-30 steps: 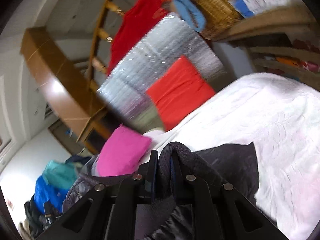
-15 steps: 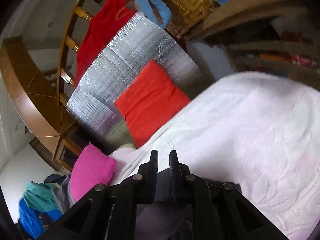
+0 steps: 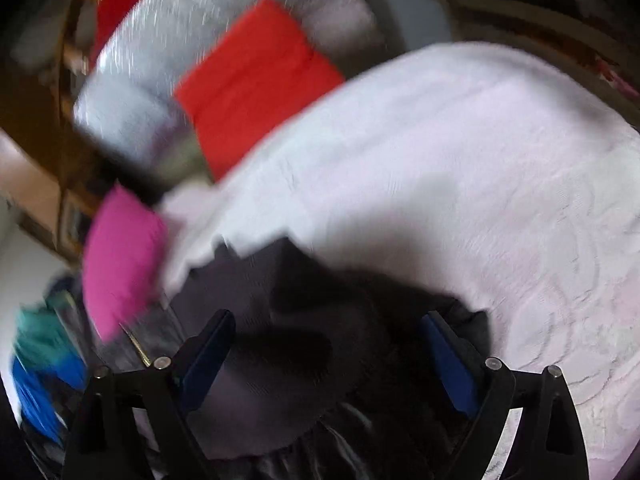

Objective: Fold large clothes

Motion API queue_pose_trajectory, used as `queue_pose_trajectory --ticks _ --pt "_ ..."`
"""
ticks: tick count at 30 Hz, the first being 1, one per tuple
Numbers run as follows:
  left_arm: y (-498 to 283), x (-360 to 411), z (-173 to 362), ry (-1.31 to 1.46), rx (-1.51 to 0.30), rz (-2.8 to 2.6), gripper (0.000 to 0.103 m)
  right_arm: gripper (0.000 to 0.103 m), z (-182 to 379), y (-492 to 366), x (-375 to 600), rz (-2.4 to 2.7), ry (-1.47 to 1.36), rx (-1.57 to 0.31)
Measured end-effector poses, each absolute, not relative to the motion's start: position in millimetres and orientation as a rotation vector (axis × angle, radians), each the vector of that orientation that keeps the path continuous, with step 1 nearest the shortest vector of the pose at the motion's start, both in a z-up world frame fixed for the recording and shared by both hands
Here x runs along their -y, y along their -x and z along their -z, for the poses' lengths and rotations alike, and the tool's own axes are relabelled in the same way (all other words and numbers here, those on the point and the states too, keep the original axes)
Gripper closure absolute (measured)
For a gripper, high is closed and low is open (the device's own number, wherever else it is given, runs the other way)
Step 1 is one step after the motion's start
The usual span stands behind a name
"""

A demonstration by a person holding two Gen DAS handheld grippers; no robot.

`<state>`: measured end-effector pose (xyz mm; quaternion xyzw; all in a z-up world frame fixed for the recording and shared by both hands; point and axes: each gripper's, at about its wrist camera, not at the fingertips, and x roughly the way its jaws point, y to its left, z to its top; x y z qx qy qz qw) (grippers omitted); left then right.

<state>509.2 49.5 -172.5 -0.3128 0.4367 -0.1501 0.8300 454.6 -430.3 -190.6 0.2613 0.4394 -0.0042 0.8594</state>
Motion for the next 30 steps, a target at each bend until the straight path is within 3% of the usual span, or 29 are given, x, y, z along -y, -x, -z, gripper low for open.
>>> queue_pose_trajectory --ticks 2,3,8,12,16,18,19,20,22,30 --pt "-507 -50 171 0.657 -0.923 0.311 0.071 0.070 187 -454 416 0.067 -0.407 -0.945" --pt "-506 -50 170 0.653 -0.918 0.304 0.071 0.079 182 -452 411 0.086 -0.354 -0.936" --pt "-503 -49 156 0.637 -0.859 0.295 0.072 0.081 129 -424 405 0.159 -0.300 -0.672" --pt "-508 -44 148 0.602 -0.800 0.287 0.072 0.081 126 -417 416 0.228 -0.336 -0.583" --pt "-520 -44 176 0.643 -0.874 0.253 0.067 0.080 174 -441 428 0.254 -0.399 -0.736" --pt "-519 -48 181 0.690 -0.884 0.255 0.061 0.071 189 -441 440 0.247 -0.513 -0.798" --pt "-517 -50 179 0.707 -0.877 0.258 0.051 0.057 189 -439 444 0.247 -0.551 -0.804" --pt "-513 -53 173 0.720 -0.859 0.254 0.034 0.035 186 -433 452 0.231 -0.616 -0.783" --pt "-502 -61 162 0.721 -0.808 0.217 0.022 0.022 173 -414 461 0.208 -0.692 -0.680" --pt "-463 -77 133 0.741 -0.772 0.202 0.021 0.022 132 -371 460 0.103 -0.736 -0.611"
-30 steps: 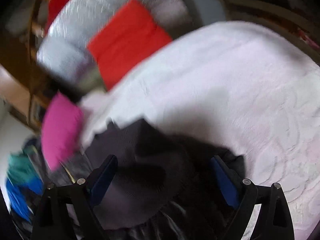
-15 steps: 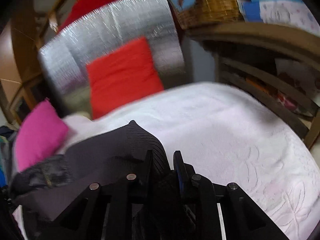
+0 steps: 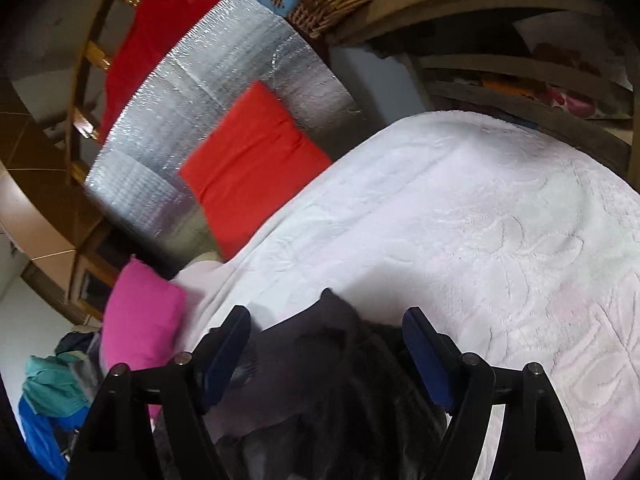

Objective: Fold large clothes

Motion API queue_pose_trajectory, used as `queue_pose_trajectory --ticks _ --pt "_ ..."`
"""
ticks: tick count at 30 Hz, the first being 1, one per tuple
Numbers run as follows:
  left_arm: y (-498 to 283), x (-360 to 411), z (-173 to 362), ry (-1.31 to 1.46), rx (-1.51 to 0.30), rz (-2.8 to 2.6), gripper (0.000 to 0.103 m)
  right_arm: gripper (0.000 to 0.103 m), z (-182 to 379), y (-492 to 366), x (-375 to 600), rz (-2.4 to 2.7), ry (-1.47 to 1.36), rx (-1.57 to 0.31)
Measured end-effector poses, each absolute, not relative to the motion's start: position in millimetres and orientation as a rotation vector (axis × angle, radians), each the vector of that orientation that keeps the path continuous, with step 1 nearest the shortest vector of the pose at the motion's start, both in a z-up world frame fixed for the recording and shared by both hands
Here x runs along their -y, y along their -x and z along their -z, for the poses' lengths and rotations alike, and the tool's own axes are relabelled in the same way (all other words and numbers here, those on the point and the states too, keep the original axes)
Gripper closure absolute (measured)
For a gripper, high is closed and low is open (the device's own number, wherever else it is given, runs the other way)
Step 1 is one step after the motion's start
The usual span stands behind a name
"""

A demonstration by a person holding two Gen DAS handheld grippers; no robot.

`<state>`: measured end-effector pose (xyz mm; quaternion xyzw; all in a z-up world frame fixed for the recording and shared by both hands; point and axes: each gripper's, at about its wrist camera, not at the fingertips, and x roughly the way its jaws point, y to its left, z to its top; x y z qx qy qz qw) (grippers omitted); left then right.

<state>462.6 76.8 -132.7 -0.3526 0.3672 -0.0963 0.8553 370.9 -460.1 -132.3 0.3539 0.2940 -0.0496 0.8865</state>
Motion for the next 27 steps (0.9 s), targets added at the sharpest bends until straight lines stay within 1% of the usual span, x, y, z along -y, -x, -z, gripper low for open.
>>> queue_pose_trajectory --ticks 1,5,10,14,19,21,23,27 --pt "-458 -74 133 0.726 -0.786 0.202 0.021 0.022 128 -377 456 0.087 -0.746 -0.617" --pt "-444 -63 133 0.615 -0.831 0.151 0.021 0.022 123 -358 455 0.034 -0.774 -0.665" --pt "-406 -64 146 0.487 -0.886 0.090 0.021 0.022 120 -314 450 0.004 -0.768 -0.696" --pt "-366 -74 157 0.457 -0.920 0.083 0.021 0.022 137 -276 448 -0.078 -0.864 -0.732" --pt "-319 -84 161 0.534 -0.904 0.118 0.021 0.022 166 -237 429 -0.136 -0.971 -0.787" --pt "-305 -84 165 0.562 -0.903 0.120 0.021 0.022 168 -228 418 -0.165 -0.983 -0.783" --pt "-299 -85 165 0.564 -0.906 0.113 0.021 0.022 161 -222 410 -0.129 -0.915 -0.776" --pt "-305 -100 164 0.552 -0.850 0.006 0.021 0.022 144 -214 430 -0.013 -0.850 -0.654"
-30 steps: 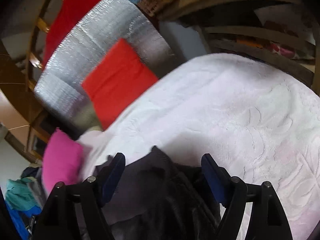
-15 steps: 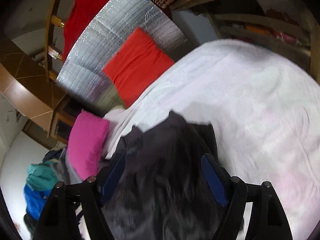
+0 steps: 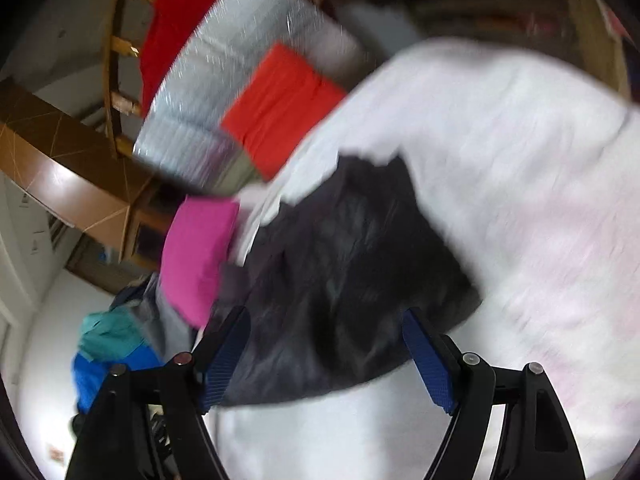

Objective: Fold large clothes

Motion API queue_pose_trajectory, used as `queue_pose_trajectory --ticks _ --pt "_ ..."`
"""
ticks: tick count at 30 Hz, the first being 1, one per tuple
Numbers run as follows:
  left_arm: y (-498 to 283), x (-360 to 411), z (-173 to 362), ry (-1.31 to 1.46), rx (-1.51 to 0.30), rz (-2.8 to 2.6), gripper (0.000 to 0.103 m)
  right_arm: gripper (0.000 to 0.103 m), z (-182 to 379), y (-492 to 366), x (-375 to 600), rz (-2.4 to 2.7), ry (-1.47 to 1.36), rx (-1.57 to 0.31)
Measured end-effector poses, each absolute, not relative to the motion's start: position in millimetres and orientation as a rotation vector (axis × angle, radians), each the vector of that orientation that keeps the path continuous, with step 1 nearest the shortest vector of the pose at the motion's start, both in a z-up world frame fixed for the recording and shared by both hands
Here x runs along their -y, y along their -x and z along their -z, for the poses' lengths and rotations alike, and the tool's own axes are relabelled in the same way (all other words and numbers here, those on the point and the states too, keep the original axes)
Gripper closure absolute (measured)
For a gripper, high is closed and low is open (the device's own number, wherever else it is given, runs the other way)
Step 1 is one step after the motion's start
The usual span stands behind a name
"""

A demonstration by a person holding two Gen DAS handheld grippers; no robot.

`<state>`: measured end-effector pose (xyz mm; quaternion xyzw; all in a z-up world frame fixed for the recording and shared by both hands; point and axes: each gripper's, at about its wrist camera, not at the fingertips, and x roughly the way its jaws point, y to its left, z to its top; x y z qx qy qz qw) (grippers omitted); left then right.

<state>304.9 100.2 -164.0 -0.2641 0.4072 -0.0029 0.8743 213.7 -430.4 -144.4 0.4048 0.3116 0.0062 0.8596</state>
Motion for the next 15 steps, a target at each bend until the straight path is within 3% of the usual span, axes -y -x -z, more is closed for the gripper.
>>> queue_pose_trajectory --ticks 9,11,15 --pt "-373 -107 171 0.535 -0.844 0.038 0.021 0.023 158 -275 479 0.039 -0.857 -0.650" --pt "-389 -100 179 0.545 -0.876 0.061 0.021 0.031 158 -299 479 0.033 -0.826 -0.664" --pt "-403 -87 188 0.539 -0.933 0.115 0.021 0.034 156 -348 473 0.021 -0.722 -0.706"
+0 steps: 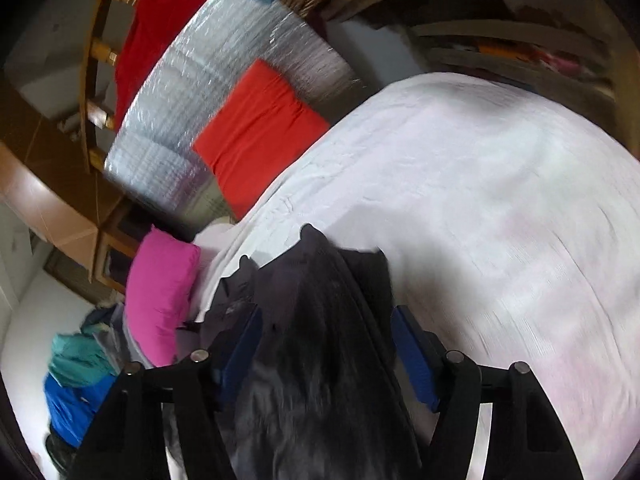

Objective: Fold large clothes

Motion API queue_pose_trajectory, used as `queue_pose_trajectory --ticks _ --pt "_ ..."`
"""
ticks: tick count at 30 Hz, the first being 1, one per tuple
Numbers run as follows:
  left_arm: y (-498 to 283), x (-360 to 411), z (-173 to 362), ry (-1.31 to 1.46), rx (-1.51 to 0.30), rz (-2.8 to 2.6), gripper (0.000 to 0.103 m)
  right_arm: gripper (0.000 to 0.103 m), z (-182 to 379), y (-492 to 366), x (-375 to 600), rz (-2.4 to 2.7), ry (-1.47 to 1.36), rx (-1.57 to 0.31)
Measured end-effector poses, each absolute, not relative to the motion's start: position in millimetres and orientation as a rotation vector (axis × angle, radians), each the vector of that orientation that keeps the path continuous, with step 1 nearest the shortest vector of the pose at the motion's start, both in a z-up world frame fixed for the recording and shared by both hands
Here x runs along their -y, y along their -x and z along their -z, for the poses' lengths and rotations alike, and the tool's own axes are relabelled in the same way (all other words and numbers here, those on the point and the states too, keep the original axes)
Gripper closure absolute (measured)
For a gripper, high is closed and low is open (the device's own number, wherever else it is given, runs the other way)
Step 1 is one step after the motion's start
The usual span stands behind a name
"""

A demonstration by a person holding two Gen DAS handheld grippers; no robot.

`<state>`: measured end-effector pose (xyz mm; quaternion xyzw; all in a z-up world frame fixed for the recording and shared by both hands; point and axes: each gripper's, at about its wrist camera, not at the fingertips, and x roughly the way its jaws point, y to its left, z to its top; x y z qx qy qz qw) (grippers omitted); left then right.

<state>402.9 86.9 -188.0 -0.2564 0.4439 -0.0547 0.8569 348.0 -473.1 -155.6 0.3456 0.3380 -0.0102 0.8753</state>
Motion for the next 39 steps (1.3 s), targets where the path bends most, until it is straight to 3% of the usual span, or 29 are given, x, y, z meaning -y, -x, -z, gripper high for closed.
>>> queue_pose_trajectory --ticks 3,7,12,13,14,17,21,24,27,30,32,33,35,39 --pt "-411 -83 195 0.525 -0.957 0.139 0.021 0.034 158 -383 470 0.028 -0.664 -0.739" --pt "-416 -78 201 0.489 -0.973 0.174 0.043 0.033 171 -425 466 0.078 -0.601 -0.812" --pt "-409 -61 194 0.338 -0.934 0.192 0.059 0.035 189 -469 436 -0.004 -0.430 -0.936" --pt "-408 -60 193 0.324 -0.930 0.194 0.063 0.051 189 -472 429 -0.008 -0.382 -0.945" --pt "-407 -59 192 0.316 -0.925 0.194 0.070 0.078 188 -476 418 0.010 -0.303 -0.958" --pt "-405 -63 183 0.332 -0.874 0.197 0.083 0.084 164 -479 401 0.037 -0.236 -0.889" --pt "-402 -63 174 0.313 -0.795 0.165 0.085 0.084 112 -464 395 0.096 -0.261 -0.634" --pt "-404 -56 183 0.256 -0.816 0.101 0.085 0.084 133 -473 401 0.141 -0.270 -0.652" --pt "-407 -45 194 0.179 -0.869 0.068 0.083 0.078 179 -490 418 0.148 -0.407 -0.792" --pt "-404 -42 191 0.138 -0.868 0.040 0.075 0.070 183 -491 428 0.165 -0.528 -0.857" --pt "-404 -46 192 0.163 -0.879 0.036 0.069 0.030 164 -479 425 0.134 -0.544 -0.781" --pt "-404 -51 193 0.194 -0.888 0.031 0.067 0.023 150 -472 418 0.121 -0.519 -0.730" --pt "-402 -57 193 0.240 -0.902 0.030 0.064 0.022 126 -463 394 0.059 -0.435 -0.682" --pt "-398 -55 192 0.241 -0.902 0.022 0.063 0.022 114 -459 309 -0.122 -0.221 -0.795"
